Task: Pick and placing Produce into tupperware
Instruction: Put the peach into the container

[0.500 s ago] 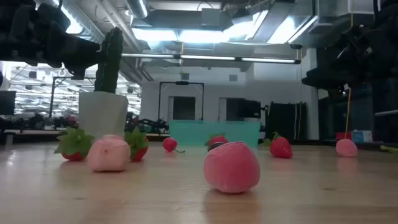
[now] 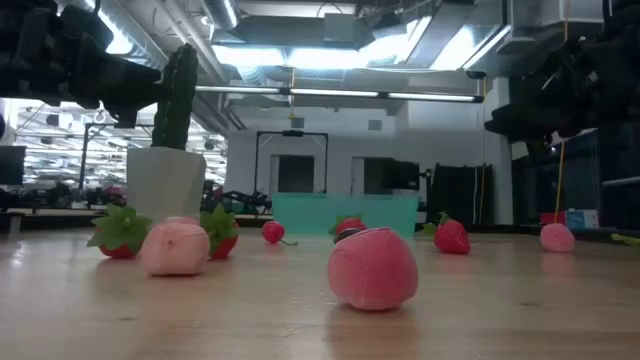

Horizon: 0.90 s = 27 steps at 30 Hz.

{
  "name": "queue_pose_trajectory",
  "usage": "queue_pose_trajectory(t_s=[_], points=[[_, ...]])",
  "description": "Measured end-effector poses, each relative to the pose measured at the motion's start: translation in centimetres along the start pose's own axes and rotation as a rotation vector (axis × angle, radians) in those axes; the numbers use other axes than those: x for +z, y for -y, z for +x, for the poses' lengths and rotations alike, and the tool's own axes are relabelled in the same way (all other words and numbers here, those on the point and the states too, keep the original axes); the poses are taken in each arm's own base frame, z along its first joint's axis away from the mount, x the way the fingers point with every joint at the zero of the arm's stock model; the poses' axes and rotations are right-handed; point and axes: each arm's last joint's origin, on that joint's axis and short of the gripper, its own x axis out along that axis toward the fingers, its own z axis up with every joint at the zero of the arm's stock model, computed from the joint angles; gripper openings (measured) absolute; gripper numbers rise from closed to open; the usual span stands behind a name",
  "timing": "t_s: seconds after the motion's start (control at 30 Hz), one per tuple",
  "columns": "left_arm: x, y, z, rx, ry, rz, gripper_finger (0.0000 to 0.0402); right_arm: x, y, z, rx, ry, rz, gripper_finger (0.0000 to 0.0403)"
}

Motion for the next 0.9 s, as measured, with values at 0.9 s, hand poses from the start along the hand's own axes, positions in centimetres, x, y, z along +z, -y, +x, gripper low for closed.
queue_pose_trajectory(t_s=[0.9], points=[[0.0,0.0,0.0,0.013,0.001,-0.001,0.0181,3.6,-0.4,-0.4,-0.044,0.078,0.086,0.0279]])
